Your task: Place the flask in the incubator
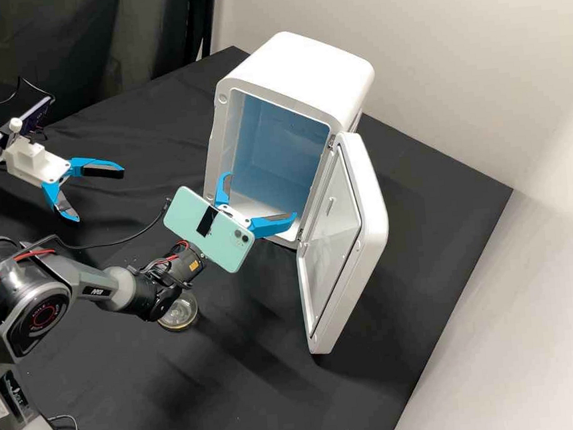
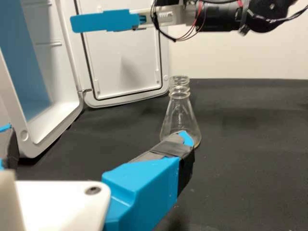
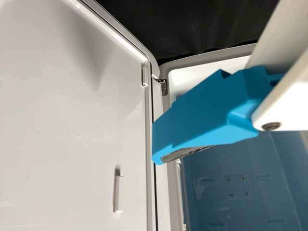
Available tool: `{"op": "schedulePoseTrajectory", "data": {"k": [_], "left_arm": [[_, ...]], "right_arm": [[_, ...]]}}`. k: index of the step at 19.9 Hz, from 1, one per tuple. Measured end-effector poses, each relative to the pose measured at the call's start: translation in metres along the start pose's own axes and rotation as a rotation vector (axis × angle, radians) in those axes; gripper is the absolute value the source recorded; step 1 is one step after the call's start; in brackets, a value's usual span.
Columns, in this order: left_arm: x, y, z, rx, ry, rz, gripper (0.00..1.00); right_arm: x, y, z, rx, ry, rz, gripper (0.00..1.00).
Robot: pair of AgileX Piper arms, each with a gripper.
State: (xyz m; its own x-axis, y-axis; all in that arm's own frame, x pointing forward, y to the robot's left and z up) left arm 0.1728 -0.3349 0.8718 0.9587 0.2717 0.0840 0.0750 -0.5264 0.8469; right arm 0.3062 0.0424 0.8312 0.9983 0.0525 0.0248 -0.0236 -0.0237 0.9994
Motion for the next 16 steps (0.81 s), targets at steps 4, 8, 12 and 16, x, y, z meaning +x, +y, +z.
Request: {"op": "schedulePoseTrajectory", "data": {"k": [4,8,12,16], "left_arm": [[-0.0009,0.0025,0.001,-0.013,-0.003,0.011,1.0],[-0.0024,0.0064,0.002,-0.019,-0.005,0.029,1.0],[-0.0033,0.0075,0.0005,-0.022,0.003,0.036,1.0],[-0.0033,0.0075,0.0005,-0.022,0.003,0.036,1.0]], "right_arm": [[0.0,0.0,0.0,0.0,0.0,0.0,1.0],[0.0,0.0,0.0,0.0,0.0,0.0,1.0],[0.0,0.0,0.0,0.004,0.0,0.0,1.0],[-0.0062,-0.0031,0.0029,0.007,0.007,0.005,1.0]]}}
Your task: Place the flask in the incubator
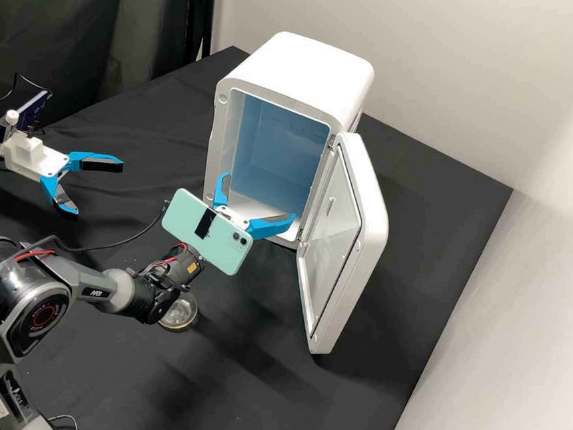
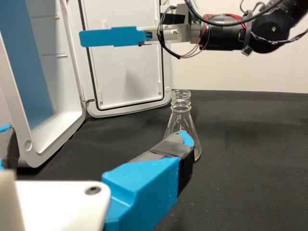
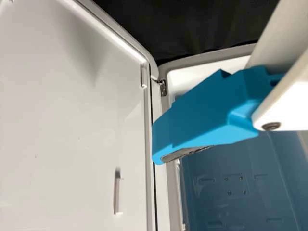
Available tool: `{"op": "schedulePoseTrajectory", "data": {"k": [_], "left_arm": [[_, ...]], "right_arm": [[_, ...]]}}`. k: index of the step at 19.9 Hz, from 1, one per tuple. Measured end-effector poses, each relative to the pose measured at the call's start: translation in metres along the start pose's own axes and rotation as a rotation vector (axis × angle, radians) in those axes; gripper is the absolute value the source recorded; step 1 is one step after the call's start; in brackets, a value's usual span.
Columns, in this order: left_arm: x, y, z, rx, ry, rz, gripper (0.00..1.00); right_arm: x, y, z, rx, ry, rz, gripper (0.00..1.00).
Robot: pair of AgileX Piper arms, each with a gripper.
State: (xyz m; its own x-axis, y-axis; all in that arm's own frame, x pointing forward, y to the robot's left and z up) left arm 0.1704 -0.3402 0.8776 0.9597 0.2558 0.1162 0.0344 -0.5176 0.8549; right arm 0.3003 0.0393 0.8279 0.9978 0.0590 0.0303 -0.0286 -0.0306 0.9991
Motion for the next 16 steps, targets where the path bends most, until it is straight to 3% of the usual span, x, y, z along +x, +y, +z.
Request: {"op": "schedulePoseTrajectory", "data": {"k": [5,8,12,16], "left_arm": [[0.0,0.0,0.0,0.0,0.0,0.0,1.0],[0.0,-0.0001,0.0,0.0,-0.002,0.0,1.0],[0.0,-0.0001,0.0,0.0,-0.002,0.0,1.0],[0.0,-0.0001,0.0,0.0,-0.002,0.0,1.0]], "right_arm": [[-0.021,-0.007,0.009,-0.011,-0.001,-0.018,1.0],[-0.039,-0.005,0.013,-0.013,0.017,0.007,1.0],[-0.061,-0.004,0.019,-0.01,0.01,0.023,1.0],[-0.079,-0.011,0.023,-0.018,-0.006,-0.018,1.0]]}}
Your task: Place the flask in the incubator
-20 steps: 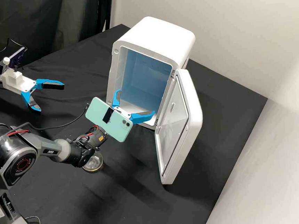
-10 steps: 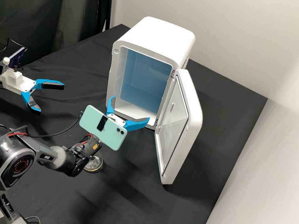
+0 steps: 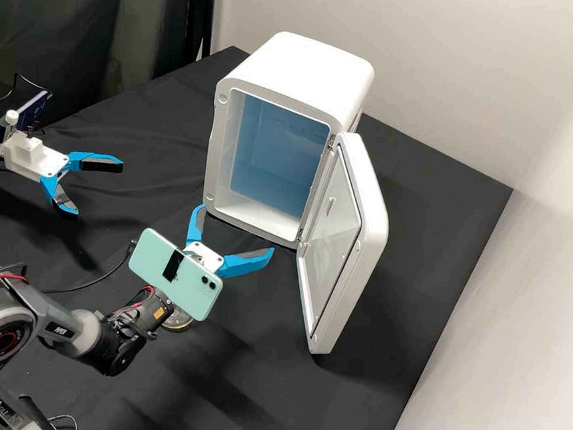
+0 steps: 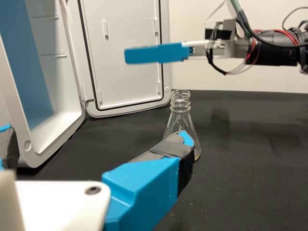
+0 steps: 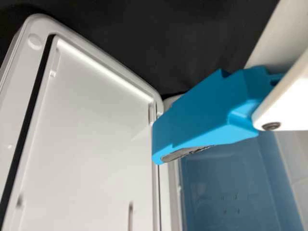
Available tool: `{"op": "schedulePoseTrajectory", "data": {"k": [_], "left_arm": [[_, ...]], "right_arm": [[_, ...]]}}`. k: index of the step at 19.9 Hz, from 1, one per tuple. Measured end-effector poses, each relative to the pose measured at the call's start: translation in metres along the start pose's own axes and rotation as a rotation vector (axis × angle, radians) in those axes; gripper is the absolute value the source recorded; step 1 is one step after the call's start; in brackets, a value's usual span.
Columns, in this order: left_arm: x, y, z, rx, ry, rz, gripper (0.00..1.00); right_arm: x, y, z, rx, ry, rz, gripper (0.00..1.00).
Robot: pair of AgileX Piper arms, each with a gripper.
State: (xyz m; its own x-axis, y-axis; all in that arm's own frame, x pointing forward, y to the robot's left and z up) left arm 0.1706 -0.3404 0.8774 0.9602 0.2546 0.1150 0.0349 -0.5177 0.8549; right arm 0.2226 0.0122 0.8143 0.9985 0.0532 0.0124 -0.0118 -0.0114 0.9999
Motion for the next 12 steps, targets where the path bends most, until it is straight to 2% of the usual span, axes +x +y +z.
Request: {"op": "schedulePoseTrajectory", "data": {"k": [5,10,12], "left_arm": [[-0.001,0.0019,0.001,0.005,-0.004,0.011,1.0],[0.0,0.0014,0.003,0.007,-0.019,0.008,1.0],[0.0,0.0014,0.003,0.007,-0.019,0.008,1.0]], "right_arm": [[-0.015,-0.011,0.007,-0.008,-0.027,-0.066,1.0],[-0.03,-0.02,0.014,-0.023,-0.068,-0.113,1.0],[-0.034,-0.023,0.015,-0.021,-0.074,-0.128,1.0]]}}
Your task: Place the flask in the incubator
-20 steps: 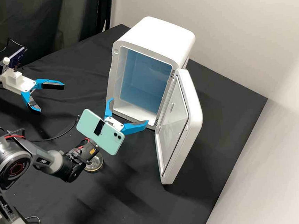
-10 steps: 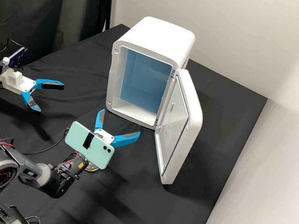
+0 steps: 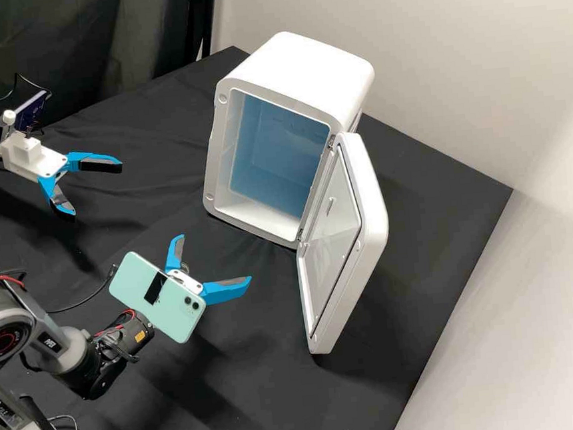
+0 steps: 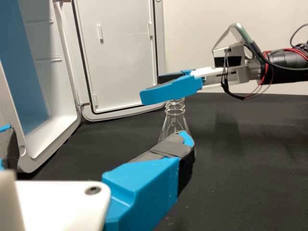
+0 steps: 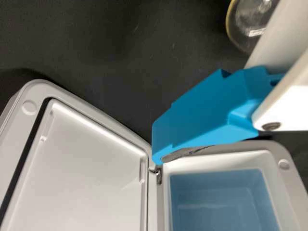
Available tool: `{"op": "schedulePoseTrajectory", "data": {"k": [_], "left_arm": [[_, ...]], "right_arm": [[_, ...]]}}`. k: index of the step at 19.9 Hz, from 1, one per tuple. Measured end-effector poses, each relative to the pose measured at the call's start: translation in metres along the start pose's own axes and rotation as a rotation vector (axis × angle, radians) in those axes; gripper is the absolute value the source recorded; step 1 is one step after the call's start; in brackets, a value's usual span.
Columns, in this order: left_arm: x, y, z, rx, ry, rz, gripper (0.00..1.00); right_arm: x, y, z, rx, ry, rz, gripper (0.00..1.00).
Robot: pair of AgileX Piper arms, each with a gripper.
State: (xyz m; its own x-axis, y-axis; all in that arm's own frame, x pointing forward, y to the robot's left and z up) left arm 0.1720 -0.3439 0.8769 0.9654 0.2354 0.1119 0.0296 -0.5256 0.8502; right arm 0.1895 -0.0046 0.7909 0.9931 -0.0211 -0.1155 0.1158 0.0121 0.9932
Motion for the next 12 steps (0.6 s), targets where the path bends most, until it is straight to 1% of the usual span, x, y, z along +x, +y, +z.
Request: {"op": "schedulePoseTrajectory", "data": {"k": [1,3,9,10,12], "left_arm": [[0.0001,0.0,0.0002,0.0,-0.001,0.0,1.0],[0.0004,-0.0002,0.001,0.0,-0.005,-0.001,1.0],[0.0006,-0.0004,0.0017,0.002,-0.01,-0.003,1.0],[0.0006,-0.0004,0.0017,0.002,-0.01,-0.003,1.0],[0.0008,-0.0005,0.0023,0.002,-0.013,-0.003,1.0]], "right_arm": [[-0.001,-0.0005,-0.0002,-0.002,0.006,0.001,1.0],[-0.0011,-0.0006,-0.0004,-0.023,0.011,0.004,1.0],[0.0008,-0.0027,0.0011,-0.02,0.022,0.003,1.0],[0.0012,-0.0032,0.0011,-0.022,0.028,0.002,1.0],[0.0024,-0.0053,0.0015,-0.038,0.042,-0.004,1.0]]}}
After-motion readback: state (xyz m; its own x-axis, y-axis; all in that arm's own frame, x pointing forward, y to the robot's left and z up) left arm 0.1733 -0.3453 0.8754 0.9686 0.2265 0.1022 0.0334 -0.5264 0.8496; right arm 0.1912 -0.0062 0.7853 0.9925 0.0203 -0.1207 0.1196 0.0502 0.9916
